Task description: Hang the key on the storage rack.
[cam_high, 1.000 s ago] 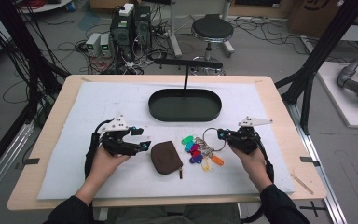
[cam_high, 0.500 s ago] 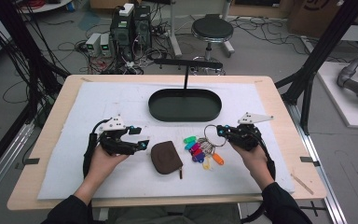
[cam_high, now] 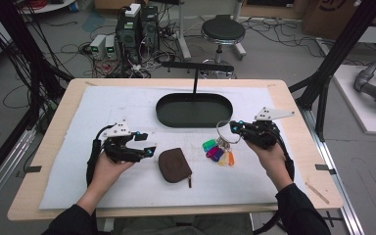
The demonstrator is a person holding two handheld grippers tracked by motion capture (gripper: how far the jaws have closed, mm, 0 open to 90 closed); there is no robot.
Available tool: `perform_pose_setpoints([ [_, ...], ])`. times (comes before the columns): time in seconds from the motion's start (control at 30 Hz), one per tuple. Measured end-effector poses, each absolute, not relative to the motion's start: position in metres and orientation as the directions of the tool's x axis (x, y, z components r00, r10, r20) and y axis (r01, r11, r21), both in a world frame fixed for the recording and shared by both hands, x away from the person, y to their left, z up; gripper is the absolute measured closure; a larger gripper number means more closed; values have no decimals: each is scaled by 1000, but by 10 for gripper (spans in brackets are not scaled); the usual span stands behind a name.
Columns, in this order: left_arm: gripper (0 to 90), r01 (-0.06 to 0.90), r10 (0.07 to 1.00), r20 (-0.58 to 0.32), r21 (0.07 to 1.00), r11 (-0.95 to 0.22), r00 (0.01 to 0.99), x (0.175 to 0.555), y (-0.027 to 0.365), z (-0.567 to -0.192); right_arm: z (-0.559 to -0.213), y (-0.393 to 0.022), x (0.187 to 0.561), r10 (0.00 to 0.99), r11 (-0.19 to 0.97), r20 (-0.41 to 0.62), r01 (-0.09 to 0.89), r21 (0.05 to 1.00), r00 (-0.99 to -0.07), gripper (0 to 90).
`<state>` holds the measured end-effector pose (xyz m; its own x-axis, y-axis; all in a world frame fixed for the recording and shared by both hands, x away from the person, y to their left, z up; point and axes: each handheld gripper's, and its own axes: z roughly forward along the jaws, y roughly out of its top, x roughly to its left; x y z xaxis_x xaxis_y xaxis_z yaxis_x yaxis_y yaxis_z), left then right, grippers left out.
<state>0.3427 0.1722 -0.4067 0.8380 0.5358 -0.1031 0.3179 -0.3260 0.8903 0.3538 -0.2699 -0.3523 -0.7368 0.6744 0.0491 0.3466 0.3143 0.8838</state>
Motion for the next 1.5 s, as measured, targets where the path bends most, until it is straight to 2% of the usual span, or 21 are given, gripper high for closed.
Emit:
perform_pose_setpoints([
  [0.4,353,311,533,-101,894,-321,840,342,172,-406,-315,-266,366,659,312,4,278,909,-752,885],
  [0.9,353,306,530,-98,896,-322,843,342,172,-406,-285,-257,394,650,305,-40,212,928,-759,885],
  [1.5,353,309,529,-102,896,-319,842,341,174,-406,-281,-246,436,684,311,-50,229,922,-727,885],
])
